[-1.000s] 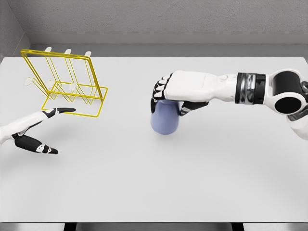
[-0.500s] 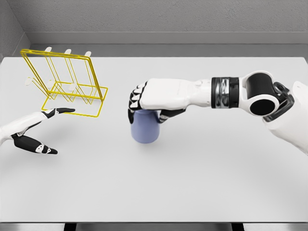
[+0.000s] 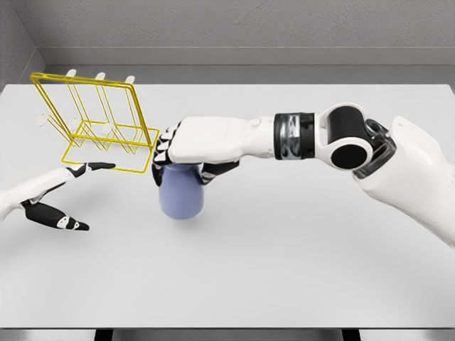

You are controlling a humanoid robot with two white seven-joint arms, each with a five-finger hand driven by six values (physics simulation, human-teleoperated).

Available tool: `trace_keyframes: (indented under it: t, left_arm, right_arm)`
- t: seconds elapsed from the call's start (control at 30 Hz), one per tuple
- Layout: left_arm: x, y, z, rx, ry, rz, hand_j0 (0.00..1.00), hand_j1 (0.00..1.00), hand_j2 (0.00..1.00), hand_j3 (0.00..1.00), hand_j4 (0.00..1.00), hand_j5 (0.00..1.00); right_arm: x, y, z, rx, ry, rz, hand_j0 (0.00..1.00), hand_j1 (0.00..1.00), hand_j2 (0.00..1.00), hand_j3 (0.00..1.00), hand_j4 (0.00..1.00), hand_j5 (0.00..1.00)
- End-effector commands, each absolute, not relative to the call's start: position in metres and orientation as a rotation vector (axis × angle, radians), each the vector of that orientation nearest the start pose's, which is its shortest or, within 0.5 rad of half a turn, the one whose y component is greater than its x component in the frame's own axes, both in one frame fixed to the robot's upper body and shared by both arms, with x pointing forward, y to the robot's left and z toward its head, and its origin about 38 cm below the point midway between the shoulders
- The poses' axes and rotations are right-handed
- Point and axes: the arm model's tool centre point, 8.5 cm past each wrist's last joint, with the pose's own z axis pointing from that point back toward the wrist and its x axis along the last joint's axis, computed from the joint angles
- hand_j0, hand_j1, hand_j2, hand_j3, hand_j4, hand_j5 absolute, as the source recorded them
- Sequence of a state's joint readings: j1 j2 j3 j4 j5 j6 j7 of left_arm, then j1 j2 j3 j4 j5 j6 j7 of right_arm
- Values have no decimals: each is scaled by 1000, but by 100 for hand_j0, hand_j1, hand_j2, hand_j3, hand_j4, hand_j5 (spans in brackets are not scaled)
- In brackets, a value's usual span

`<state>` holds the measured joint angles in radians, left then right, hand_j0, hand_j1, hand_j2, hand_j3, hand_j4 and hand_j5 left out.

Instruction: Place the cup on the cup holder with both arms

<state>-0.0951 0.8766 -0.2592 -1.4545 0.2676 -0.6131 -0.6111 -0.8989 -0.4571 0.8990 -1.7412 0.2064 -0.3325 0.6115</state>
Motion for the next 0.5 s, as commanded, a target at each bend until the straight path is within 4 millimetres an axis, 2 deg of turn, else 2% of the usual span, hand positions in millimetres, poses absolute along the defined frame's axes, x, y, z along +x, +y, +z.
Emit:
trace_keyframes:
  t: [0.0, 0.27, 0.3, 0.37, 0.47]
  left_arm:
    - [345, 386, 151, -117, -1582, -1341, 100, 100, 100, 100, 100, 100]
    - [345, 385, 151, -117, -1582, -1341, 100, 100, 100, 100, 100, 100]
    - [345, 385, 151, -117, -1582, -1341, 100, 100, 100, 100, 100, 100]
    - [345, 385, 151, -117, -1582, -1341, 100, 100, 100, 100, 100, 100]
    - [345, 386, 151, -116, -1581, -1342, 100, 100, 100, 100, 100, 100]
  right_arm:
    - [382, -53, 284, -74, 2140, -2628, 54, 54, 54, 54, 54, 54]
    - [379, -47, 283, -96, 2134, -2619, 54, 54, 54, 54, 54, 54]
    - [379, -45, 284, -94, 2132, -2616, 59, 59, 59, 59, 59, 59]
    - [380, -45, 285, -89, 2136, -2621, 100, 100, 100, 100, 100, 100]
    - [379, -45, 285, -89, 2137, -2625, 100, 100, 100, 100, 100, 100]
